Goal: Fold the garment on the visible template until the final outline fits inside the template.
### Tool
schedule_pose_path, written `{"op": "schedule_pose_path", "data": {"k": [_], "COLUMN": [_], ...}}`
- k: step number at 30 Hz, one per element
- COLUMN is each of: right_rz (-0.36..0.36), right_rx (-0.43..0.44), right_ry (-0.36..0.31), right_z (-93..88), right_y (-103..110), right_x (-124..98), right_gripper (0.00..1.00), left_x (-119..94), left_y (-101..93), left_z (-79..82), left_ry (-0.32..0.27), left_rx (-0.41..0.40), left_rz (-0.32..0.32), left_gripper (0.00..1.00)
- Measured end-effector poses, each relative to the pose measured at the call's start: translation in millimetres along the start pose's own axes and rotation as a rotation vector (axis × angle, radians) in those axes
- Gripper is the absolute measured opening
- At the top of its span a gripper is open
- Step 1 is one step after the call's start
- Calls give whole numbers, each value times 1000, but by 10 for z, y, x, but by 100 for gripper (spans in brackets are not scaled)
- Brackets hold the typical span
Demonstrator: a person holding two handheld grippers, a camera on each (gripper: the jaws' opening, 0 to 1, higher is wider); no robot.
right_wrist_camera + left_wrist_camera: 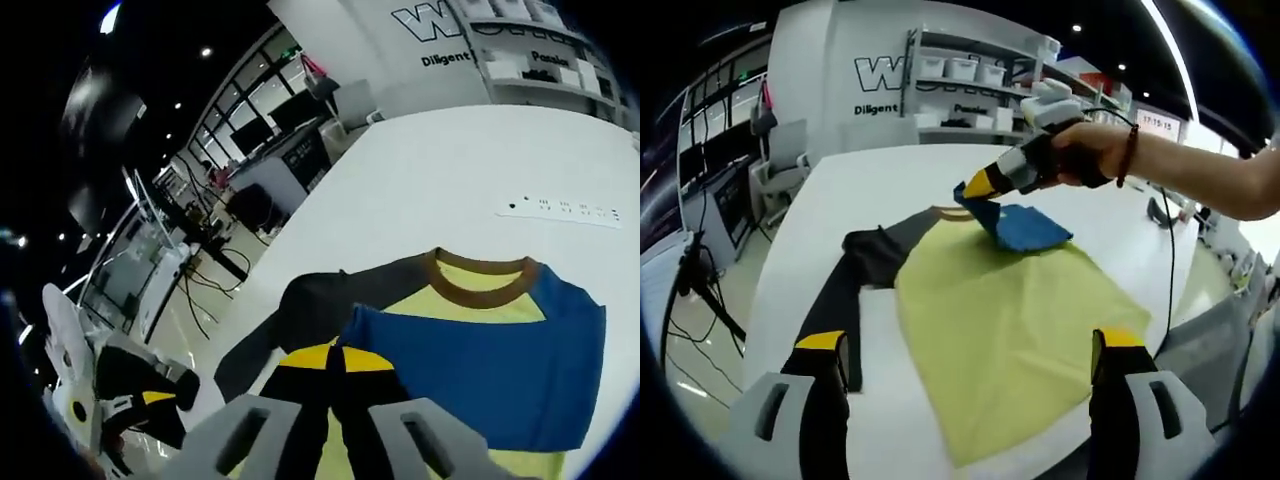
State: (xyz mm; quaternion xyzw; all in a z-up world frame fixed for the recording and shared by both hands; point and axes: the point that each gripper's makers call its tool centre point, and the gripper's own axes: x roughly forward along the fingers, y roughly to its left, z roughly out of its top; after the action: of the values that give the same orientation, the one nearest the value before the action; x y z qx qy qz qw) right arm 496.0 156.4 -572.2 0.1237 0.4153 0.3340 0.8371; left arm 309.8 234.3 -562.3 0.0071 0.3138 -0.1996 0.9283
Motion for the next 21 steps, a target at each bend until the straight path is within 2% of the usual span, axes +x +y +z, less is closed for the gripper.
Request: {"op": "schedule_pose_path", "data": {"k": [9, 14, 17, 21], "right_rz": [-14, -15, 1, -8], "right_rx": [45, 26, 20, 37], "right_ry": [21, 57, 55, 85], "right_z": [-131, -246, -275, -373], "right_y": [-31, -32, 3, 12], "right_x": [236, 360, 436, 567], "right_gripper": [0, 0, 0, 0], "left_x": [-32, -42, -32, -12], "left_y": [58, 41, 35, 33], "left_z": [-41, -50, -64, -106], "left_ry": [6, 17, 24, 35], "left_rx": [-8, -3, 1, 4], "left_rz": [10, 7, 5, 3], "left_gripper": [99, 99, 99, 99]}}
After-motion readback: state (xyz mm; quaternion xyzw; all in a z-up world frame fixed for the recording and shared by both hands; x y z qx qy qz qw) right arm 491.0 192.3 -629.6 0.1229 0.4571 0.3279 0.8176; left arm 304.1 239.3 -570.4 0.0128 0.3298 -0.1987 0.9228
